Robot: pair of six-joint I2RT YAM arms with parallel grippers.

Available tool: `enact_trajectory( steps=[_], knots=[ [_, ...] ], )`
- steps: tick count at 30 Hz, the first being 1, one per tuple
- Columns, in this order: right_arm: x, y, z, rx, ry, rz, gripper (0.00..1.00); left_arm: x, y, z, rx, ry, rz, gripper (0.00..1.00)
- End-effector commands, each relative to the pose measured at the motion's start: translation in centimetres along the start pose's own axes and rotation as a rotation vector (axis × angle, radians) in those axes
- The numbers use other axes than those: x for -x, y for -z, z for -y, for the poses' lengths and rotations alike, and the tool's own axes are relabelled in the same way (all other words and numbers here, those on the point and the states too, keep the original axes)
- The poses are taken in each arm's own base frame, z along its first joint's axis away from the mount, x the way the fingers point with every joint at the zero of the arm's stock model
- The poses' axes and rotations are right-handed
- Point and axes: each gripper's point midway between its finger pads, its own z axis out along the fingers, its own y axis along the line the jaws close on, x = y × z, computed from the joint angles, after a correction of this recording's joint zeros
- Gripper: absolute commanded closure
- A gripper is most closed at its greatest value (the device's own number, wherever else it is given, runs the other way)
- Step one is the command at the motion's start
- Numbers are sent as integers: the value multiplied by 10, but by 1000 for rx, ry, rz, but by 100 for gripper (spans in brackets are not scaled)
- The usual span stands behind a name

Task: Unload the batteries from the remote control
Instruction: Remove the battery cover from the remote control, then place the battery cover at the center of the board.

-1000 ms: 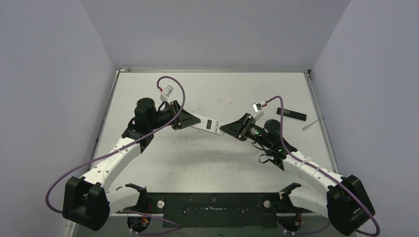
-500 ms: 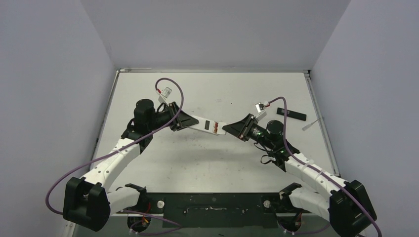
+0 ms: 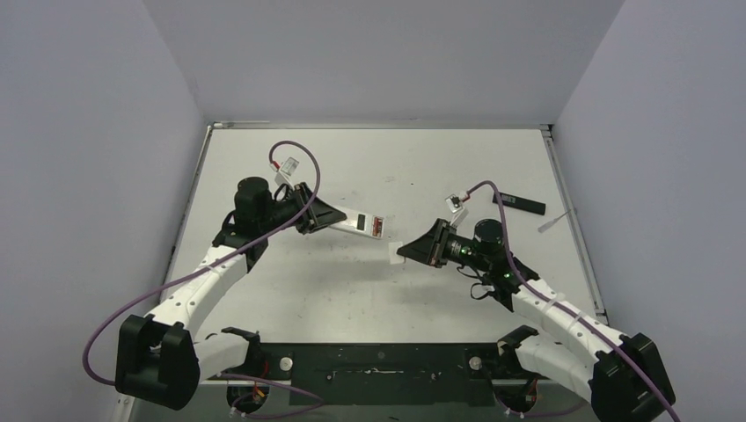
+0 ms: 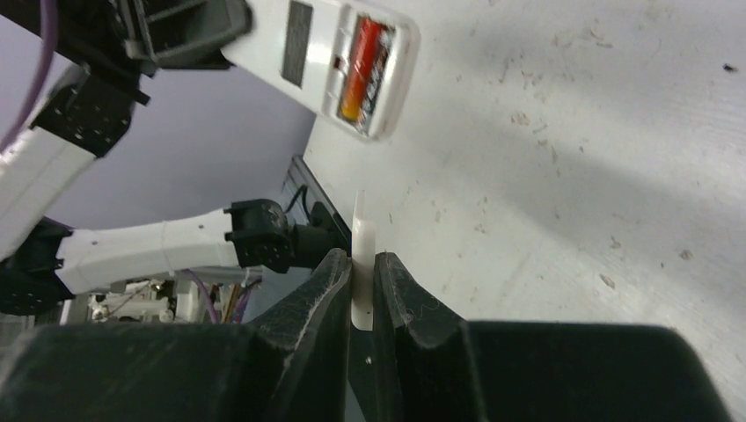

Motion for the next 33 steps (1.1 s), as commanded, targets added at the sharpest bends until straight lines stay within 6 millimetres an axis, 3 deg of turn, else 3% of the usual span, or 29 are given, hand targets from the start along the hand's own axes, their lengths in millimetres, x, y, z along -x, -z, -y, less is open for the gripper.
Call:
enact_trajectory(
  steps=[1,7,14,25,29,33],
  knots=[
    [-40,11,26,-67,22,-118,94,10,2,-4,6,-9,24,100],
    [-94,2,52,-155,-18,-220,94,11,1,-8,12,-2,30,100],
    [-133,-6,71,-221,-37,-313,95,12,2,-10,20,3,32,100],
    [-148,13,111,-395,-78,-291,90,12,3,-11,23,12,38,100],
    [-158,20,118,-425,-96,-329,88,12,3,-12,22,13,35,100],
    [-157,22,113,-403,-80,-329,81,11,2,-13,20,15,31,100]
  ],
)
